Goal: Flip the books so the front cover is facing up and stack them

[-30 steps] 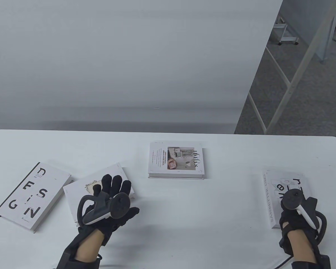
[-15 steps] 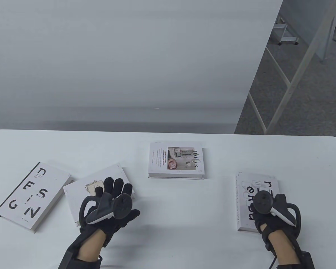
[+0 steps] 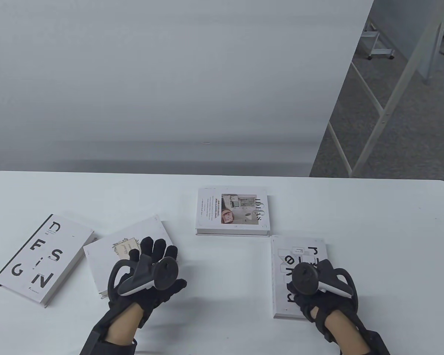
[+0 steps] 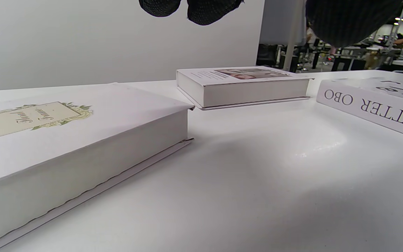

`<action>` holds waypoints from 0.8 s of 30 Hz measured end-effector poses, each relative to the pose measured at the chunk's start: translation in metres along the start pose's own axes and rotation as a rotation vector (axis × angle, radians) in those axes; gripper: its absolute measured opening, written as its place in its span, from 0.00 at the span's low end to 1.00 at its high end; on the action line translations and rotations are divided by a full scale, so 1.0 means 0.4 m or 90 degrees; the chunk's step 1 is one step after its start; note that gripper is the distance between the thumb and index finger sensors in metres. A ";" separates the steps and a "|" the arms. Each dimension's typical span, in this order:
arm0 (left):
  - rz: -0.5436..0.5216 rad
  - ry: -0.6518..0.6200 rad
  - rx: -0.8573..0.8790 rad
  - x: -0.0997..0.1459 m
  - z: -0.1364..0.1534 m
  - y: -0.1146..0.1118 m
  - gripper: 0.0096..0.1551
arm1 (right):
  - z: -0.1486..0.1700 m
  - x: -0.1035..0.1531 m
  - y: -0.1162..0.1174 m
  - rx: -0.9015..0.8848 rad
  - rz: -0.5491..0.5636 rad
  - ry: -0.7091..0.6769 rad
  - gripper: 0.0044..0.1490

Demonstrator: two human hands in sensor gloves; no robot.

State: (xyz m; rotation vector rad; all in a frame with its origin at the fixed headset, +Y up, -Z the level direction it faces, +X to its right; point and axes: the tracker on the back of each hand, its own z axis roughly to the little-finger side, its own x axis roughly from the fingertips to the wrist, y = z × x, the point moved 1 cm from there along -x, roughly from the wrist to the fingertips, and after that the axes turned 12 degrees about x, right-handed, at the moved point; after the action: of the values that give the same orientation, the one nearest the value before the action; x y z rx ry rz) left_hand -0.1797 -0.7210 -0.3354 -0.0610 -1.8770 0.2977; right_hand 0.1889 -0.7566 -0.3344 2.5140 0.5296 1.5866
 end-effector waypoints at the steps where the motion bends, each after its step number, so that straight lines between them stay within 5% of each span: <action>1: 0.000 -0.001 0.000 0.000 -0.001 0.000 0.56 | -0.015 -0.003 -0.002 0.001 0.003 -0.012 0.30; 24: 0.048 -0.039 -0.012 -0.020 -0.052 -0.059 0.56 | -0.369 -0.080 -0.059 0.039 0.047 -0.232 0.29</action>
State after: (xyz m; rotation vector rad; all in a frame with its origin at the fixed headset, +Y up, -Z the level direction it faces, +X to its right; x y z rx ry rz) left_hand -0.1550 -0.7418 -0.3311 -0.1371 -1.9406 0.3370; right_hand 0.0392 -0.7581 -0.3030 2.8055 0.4471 1.1020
